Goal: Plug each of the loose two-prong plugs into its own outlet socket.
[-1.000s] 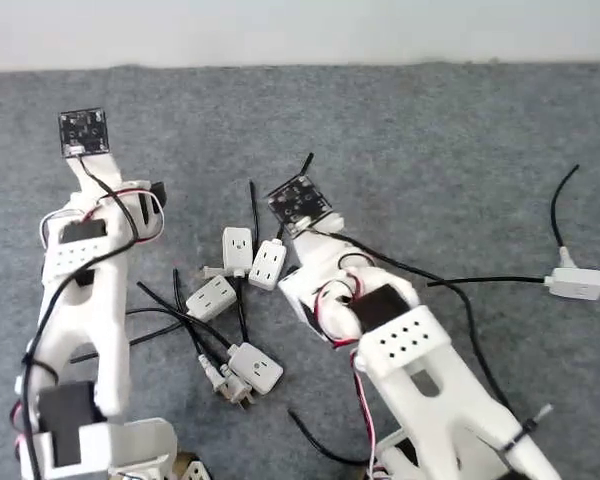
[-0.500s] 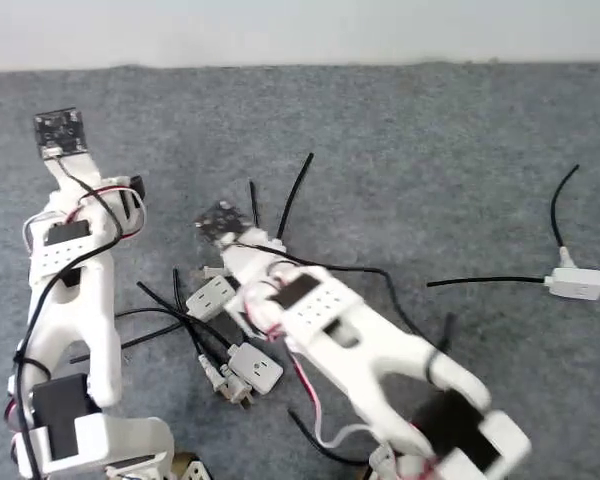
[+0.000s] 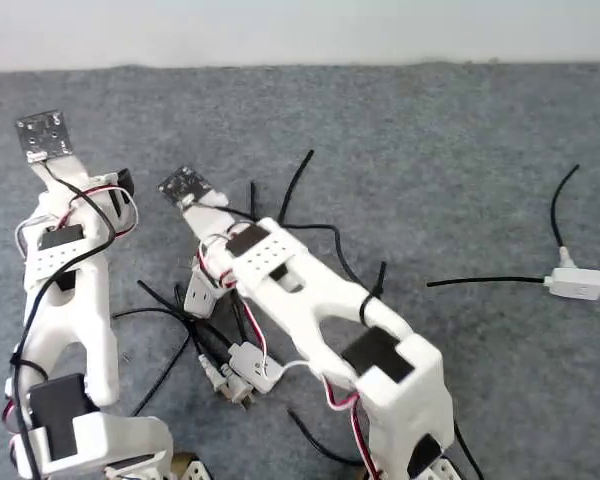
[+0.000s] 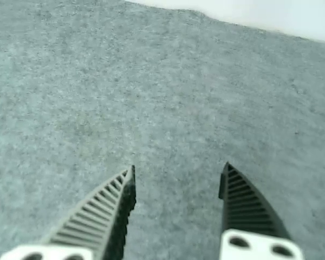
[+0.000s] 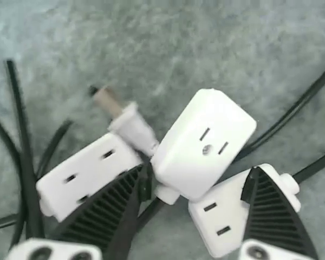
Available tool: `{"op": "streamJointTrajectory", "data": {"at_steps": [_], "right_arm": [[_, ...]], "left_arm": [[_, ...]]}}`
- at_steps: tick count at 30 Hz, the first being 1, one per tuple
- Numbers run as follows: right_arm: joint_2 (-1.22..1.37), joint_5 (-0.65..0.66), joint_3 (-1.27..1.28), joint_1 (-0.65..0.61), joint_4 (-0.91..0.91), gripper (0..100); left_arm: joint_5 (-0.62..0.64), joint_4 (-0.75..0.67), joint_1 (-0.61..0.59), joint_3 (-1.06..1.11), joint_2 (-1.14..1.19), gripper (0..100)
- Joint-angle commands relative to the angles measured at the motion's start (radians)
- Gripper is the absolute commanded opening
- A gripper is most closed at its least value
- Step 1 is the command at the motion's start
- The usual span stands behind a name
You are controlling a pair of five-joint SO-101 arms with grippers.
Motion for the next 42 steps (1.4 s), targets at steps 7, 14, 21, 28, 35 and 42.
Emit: {"op": "streamJointTrajectory", "data": {"at_steps": [7,14,21,28,35,42], "right_arm": [[0.035,-0.077,-0.061,0.09,0.231,28.5],[0.033,-0.098,-0.06,0.128,0.277,28.5],[-0.018,-0.101,-0.06,0.139,0.357,28.5],[-0.059,-0.1,-0.055,0.205,0.426,28.5],[-0.065,-0.092,-0.006,0.309,0.433,28.5],[-0.067,-0.092,-0.009,0.352,0.433,28.5]], "left_arm": [[0.017,-0.028,-0.012,-0.015,-0.018,25],[0.017,-0.028,-0.012,-0.015,-0.014,25],[0.017,-0.028,-0.011,-0.015,-0.014,25],[0.015,-0.028,-0.008,-0.015,-0.014,25],[0.014,-0.028,-0.006,-0.015,-0.014,25],[0.014,-0.028,-0.006,-0.015,-0.014,25]]}}
